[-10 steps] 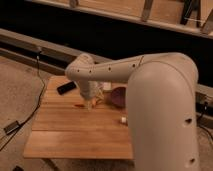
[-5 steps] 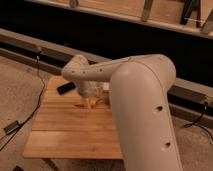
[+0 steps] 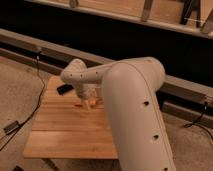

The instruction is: Place the pepper in the ceramic bowl

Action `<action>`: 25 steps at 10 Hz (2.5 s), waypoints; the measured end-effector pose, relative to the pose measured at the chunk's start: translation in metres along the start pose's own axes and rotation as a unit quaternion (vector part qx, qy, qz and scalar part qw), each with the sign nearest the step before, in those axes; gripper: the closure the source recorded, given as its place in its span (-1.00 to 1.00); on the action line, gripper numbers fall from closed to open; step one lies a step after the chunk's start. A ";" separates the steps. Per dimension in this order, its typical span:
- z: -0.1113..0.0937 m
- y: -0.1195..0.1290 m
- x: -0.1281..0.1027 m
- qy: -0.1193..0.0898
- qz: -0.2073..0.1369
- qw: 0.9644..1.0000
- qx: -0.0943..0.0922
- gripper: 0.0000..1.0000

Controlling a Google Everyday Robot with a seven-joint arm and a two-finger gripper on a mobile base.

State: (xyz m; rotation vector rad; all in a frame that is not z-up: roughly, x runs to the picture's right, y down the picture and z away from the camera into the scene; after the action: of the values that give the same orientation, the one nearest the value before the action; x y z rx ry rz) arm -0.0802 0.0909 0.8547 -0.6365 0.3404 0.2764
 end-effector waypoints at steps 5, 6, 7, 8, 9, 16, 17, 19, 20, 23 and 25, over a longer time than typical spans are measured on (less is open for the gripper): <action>0.015 -0.013 -0.016 0.013 -0.054 0.998 0.012 -0.30; 0.015 -0.015 -0.021 0.012 -0.062 0.998 0.015 -0.30; 0.017 -0.016 -0.024 0.012 -0.066 0.998 0.014 -0.30; 0.019 -0.017 -0.027 0.011 -0.070 0.997 0.013 -0.30; 0.023 -0.018 -0.032 0.009 -0.072 0.997 0.010 -0.30; 0.047 -0.028 -0.048 0.004 -0.068 0.998 0.005 -0.30; 0.048 -0.030 -0.047 0.006 -0.066 0.998 0.004 -0.30; 0.051 -0.032 -0.048 0.007 -0.063 0.998 -0.002 -0.18; 0.051 -0.033 -0.047 0.008 -0.062 0.998 -0.007 0.00; 0.050 -0.036 -0.046 0.009 -0.060 0.998 -0.016 0.60; 0.050 -0.039 -0.047 0.010 -0.060 0.998 -0.019 0.97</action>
State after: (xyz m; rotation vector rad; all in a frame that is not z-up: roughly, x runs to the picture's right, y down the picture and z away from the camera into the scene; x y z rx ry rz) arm -0.0977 0.0852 0.9308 -0.6946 0.3148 0.1613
